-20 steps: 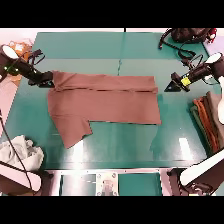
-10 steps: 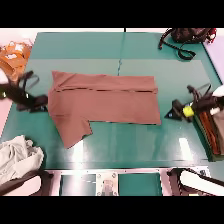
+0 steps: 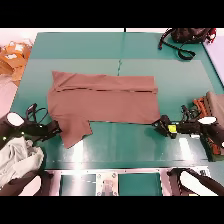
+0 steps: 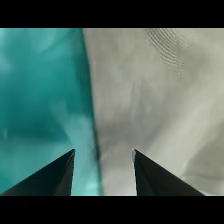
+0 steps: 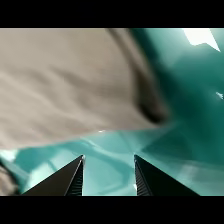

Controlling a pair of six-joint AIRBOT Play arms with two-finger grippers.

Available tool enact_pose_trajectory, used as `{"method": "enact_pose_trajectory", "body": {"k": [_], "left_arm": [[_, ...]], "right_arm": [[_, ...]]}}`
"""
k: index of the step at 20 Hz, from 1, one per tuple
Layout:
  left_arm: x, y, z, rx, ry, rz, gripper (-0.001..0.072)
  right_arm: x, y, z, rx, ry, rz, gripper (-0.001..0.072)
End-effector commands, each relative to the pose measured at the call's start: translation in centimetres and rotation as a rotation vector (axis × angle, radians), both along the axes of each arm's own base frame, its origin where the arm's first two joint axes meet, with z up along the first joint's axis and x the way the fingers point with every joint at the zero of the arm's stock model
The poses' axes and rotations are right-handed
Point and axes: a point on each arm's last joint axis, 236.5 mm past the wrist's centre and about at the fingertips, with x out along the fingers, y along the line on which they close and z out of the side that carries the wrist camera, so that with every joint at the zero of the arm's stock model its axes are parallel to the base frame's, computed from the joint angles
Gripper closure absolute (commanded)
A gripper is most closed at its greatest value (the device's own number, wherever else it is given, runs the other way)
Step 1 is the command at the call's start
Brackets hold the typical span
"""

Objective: Fold the shirts.

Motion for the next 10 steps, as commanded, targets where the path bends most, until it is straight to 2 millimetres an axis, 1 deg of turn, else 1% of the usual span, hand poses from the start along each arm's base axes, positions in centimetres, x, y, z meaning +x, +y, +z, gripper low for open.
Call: {"method": "enact_pose_trajectory", "body": {"k": [1,3,4,5,6,7,8,10], "left_arm": [[2.5,-0.8,-1.1,-0.066,-0.09,0.123,0.029],[2.9,-1.4,-1.8,-0.115,-0.068,0.17,0.0291],[3.1,-2.0,-1.7,-0.142,-0.073,0.163,0.0412],[3.1,-2.7,-1.3,-0.163,-0.089,0.117,0.0679],[3.2,-3.2,-0.7,-0.178,-0.095,0.072,0.0686],[3.2,-3.7,0.2,-0.192,-0.094,0.025,0.0686],[3.0,-3.9,0.9,-0.196,-0.085,-0.022,0.0686],[2.5,-4.0,2.3,-0.189,-0.054,-0.118,0.0687]], "right_arm": [[3.2,0.5,-0.9,-0.023,-0.065,-0.117,0.0333],[4.6,0.7,-1.4,-0.04,-0.078,-0.149,0.0334],[5.1,0.7,-1.4,-0.045,-0.085,-0.154,0.0336],[5.6,0.6,-1.2,-0.046,-0.093,-0.153,0.0377],[6.0,0.6,-0.8,-0.05,-0.114,-0.138,0.0508],[6.4,0.5,-0.2,-0.054,-0.143,-0.102,0.0622],[6.5,0.5,0.4,-0.055,-0.159,-0.062,0.0687],[5.8,-0.1,0.8,-0.056,-0.147,0.006,0.0688]]}}
